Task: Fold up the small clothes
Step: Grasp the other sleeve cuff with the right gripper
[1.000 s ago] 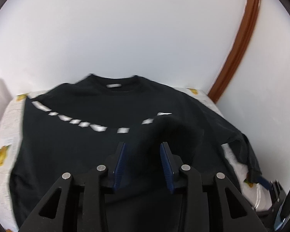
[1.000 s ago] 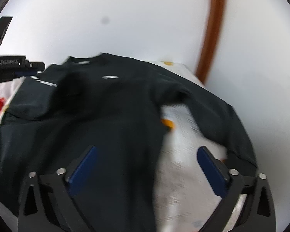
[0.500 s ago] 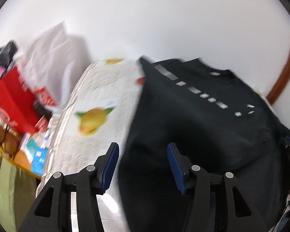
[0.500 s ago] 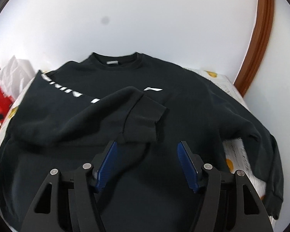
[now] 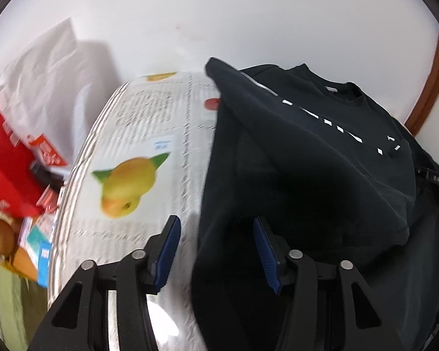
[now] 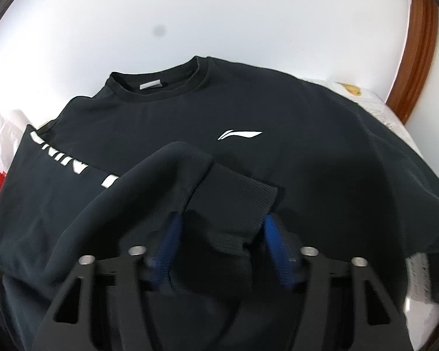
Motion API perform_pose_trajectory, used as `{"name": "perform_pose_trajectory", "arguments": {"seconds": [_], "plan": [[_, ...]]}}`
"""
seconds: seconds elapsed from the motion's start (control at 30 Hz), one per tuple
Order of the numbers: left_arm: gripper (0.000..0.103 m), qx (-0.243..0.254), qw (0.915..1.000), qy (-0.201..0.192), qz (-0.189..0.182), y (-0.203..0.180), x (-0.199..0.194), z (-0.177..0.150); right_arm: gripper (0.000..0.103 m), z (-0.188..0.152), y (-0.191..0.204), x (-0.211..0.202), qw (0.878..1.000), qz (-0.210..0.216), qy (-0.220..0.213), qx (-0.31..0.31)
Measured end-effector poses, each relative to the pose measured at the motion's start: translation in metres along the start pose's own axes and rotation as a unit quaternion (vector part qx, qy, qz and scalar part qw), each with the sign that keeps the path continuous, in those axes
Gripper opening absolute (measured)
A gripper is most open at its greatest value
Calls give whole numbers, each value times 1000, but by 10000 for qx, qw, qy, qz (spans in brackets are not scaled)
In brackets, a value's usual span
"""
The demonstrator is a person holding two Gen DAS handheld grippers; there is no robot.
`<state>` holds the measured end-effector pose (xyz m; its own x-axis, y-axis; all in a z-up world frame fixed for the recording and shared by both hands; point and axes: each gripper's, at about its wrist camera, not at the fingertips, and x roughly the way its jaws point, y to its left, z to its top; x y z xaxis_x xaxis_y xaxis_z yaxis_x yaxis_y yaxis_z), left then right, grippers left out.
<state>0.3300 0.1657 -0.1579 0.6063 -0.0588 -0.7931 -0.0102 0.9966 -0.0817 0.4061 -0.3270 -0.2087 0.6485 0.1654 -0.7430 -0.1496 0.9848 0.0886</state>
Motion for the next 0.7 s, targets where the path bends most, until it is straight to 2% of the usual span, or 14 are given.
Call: {"name": "perform_pose_trajectory", "arguments": {"seconds": [0.03, 0.07, 0.1, 0.13, 0.2, 0.3, 0.4, 0.53, 0.7], "plan": [[24, -2, 10000, -64, -59, -2, 1, 1, 32, 1, 2, 3, 10000, -18, -52, -21], [18, -33, 9999, -71, -143, -2, 3, 1, 19, 2, 4, 2, 9998, -58, -164, -98], [15, -84, 9998, -82, -168, -1, 3, 2, 4, 4, 8, -1, 9989, -221, -318, -266], [12, -153, 9997, -123, -140, 1, 3, 1, 3, 5, 10, -7, 9976, -264, -467, -431], [11, -198, 9996, -157, -138, 4, 1, 1, 3, 9, 2, -20, 9973, 49, -657, -314], [10, -274, 9994, -189, -101, 8, -2, -1, 3, 11, -14, -49, 9936, 16, -1115, -169], [10, -354, 9992, -169, -84, 13, -3, -3, 3, 14, -34, -62, 9933, -114, -1148, 2], [10, -482, 9986, -133, -152, 16, -4, -7, 3, 10, -62, -68, 9919, -532, -1126, 242], [10, -466, 9989, -58, -67, 14, -3, -8, 0, -5, -80, -50, 9933, -780, -791, 334]]}}
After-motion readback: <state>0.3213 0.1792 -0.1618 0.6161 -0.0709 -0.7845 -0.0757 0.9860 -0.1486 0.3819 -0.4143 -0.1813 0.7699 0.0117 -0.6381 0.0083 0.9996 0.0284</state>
